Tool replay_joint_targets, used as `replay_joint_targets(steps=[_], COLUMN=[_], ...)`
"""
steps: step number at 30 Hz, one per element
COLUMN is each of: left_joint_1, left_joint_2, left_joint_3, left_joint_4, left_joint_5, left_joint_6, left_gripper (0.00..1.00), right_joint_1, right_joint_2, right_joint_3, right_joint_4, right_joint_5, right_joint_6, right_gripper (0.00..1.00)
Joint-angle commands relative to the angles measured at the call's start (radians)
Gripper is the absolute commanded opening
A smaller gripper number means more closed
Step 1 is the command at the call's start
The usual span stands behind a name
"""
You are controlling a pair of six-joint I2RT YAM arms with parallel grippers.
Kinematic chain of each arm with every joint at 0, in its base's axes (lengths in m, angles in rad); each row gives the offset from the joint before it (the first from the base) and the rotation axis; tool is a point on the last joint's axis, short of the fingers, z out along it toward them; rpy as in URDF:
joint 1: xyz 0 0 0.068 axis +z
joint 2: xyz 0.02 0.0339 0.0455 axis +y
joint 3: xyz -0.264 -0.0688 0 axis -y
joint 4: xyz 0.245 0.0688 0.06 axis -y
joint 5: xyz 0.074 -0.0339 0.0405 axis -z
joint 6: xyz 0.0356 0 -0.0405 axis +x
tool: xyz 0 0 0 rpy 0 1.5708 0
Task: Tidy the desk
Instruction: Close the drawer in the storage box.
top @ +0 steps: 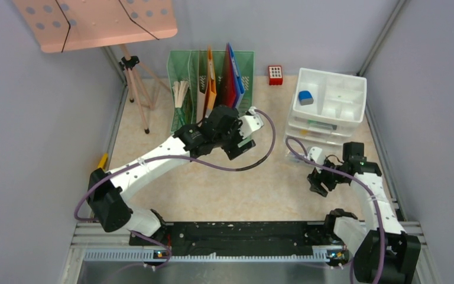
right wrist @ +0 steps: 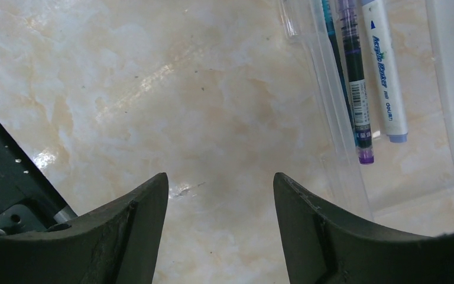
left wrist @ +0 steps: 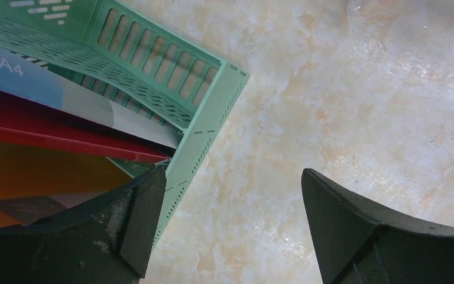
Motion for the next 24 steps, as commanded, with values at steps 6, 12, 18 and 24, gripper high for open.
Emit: replay_joint_targets(steps=[6,12,18,24], left_joint_1=[0.041,0.071,0.083,0.097], left_joint_2=[-0.09,-0.16,-0.201,-0.243], left_joint_3=[-0.024,-0.053,-0.06,-0.058], left_joint_4=[0.02,0.023,0.01,0.013], left_joint_5=[-0.022,-0.047,-0.066,-0.09], left_joint_6=[-0.01,-0.002,0.005,0.009], left_gripper=[0.91,0.92,0.93,0.94], right_joint_1=[0.016,0.016,0.016,0.016], right_joint_2=[-0.001,-0.017,-0.03,0.025], right_joint_3=[-0.012,-0.02,-0.032,-0.039], right_joint_4=[0.036,0.029,0.023,0.057], right_joint_5=[0.062,0.126,0.216,0.274], right_joint_6=[-0.038,-0.065,-0.092,-0.099], right_gripper=[0.65,0.65,0.65,0.65])
